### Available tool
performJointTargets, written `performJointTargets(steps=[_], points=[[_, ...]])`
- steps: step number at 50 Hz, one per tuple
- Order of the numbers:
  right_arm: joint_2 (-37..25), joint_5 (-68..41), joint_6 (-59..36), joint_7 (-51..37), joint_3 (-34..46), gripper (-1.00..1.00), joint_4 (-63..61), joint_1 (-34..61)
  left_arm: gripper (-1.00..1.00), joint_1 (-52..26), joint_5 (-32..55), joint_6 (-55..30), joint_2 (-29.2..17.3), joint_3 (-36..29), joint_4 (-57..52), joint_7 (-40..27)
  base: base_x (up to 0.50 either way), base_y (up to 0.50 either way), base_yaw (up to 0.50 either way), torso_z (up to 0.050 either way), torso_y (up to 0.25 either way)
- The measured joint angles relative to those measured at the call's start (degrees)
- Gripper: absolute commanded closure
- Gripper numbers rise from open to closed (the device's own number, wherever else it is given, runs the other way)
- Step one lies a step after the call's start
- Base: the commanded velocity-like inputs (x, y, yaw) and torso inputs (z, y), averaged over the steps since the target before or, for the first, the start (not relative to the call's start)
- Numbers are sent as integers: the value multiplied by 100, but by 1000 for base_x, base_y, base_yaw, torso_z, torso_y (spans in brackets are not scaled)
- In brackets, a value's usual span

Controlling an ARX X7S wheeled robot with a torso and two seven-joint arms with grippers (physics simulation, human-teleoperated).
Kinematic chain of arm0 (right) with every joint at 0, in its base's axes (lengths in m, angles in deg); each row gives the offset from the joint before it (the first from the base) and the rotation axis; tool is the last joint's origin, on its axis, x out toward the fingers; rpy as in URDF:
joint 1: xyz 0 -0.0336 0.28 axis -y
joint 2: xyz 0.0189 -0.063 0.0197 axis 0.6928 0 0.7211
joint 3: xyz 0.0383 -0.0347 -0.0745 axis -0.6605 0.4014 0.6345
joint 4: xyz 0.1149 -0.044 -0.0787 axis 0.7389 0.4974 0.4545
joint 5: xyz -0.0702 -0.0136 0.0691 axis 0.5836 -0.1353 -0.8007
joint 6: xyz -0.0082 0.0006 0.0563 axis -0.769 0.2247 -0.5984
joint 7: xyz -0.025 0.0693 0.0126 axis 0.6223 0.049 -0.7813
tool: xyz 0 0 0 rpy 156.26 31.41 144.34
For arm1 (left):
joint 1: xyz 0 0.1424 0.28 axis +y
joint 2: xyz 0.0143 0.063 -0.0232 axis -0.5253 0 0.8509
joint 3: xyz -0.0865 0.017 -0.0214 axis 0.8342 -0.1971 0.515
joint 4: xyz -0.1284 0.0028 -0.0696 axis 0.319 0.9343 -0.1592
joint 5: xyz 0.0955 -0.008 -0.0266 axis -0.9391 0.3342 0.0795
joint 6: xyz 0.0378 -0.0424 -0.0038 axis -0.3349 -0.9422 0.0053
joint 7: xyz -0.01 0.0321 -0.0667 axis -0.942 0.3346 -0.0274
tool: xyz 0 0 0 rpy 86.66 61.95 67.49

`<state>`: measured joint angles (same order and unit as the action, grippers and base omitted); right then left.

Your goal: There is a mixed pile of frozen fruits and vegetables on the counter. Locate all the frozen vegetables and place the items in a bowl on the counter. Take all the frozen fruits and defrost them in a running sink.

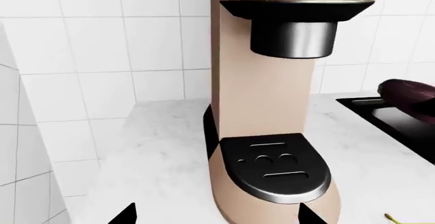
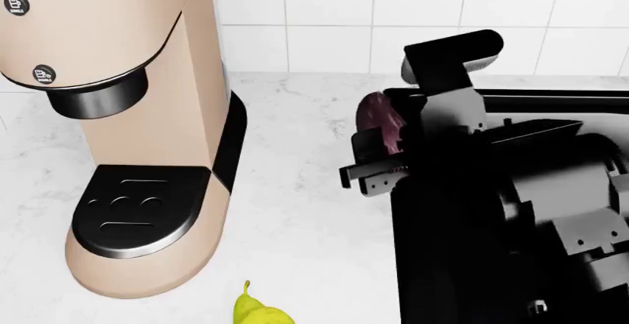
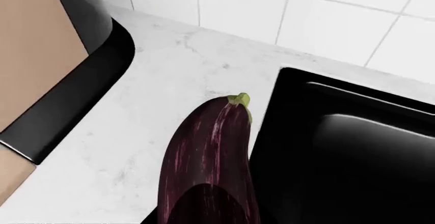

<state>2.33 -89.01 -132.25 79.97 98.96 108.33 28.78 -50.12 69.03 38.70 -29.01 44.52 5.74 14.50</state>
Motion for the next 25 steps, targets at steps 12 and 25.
performJointTargets(steps=[12, 25], points=[[-884, -922, -562, -1227, -942, 100, -2266, -794, -100, -786, 733, -534, -358, -12, 49, -549, 0, 0, 0, 0, 0], [-1822, -2175, -968, -2407, -2083, 100, -4234, -1694, -100, -993, 944, -677, -465, -16, 48, -712, 0, 0, 0, 0, 0]])
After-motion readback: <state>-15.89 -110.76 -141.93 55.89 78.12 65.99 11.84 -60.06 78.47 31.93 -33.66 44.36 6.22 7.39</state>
